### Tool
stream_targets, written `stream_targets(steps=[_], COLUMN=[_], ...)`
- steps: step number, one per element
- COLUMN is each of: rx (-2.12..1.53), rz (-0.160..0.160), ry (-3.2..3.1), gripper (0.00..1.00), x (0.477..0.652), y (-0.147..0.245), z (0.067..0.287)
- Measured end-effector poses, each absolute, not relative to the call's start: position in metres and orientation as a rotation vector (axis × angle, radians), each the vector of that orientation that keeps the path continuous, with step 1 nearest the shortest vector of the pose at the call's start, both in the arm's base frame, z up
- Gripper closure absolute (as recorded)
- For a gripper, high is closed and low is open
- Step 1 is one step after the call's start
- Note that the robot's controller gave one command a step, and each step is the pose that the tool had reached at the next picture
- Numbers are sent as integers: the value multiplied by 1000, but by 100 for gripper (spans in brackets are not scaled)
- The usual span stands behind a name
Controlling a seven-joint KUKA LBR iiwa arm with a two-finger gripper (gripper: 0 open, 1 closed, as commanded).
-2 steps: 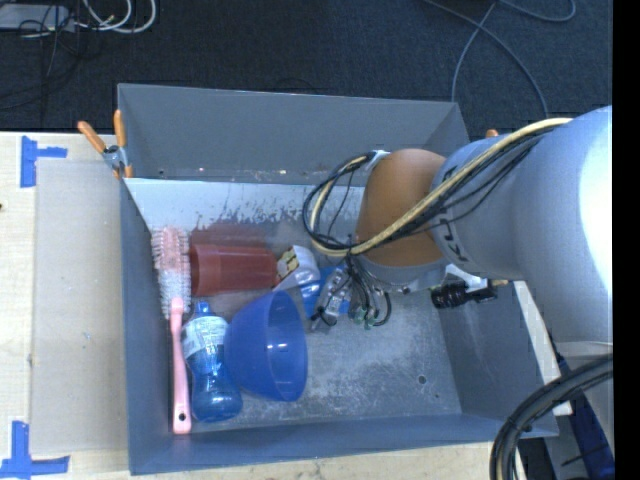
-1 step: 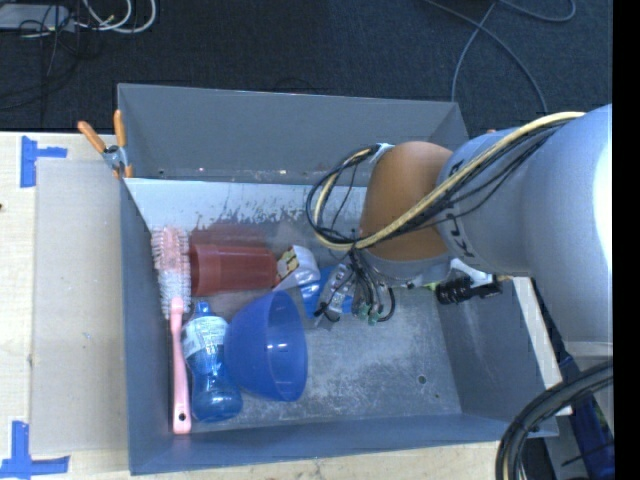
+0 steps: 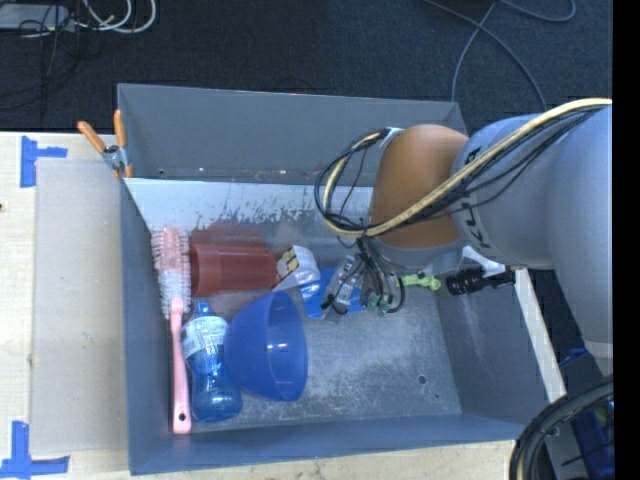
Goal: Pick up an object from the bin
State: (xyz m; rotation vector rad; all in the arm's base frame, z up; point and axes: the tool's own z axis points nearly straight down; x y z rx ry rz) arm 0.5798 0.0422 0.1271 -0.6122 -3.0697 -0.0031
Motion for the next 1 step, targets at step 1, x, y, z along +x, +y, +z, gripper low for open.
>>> stream_targets(steps=[1], rx=[-613], rz=[-7], ry=[-3078], gripper=[100], x=[582], y=[42], z=[170])
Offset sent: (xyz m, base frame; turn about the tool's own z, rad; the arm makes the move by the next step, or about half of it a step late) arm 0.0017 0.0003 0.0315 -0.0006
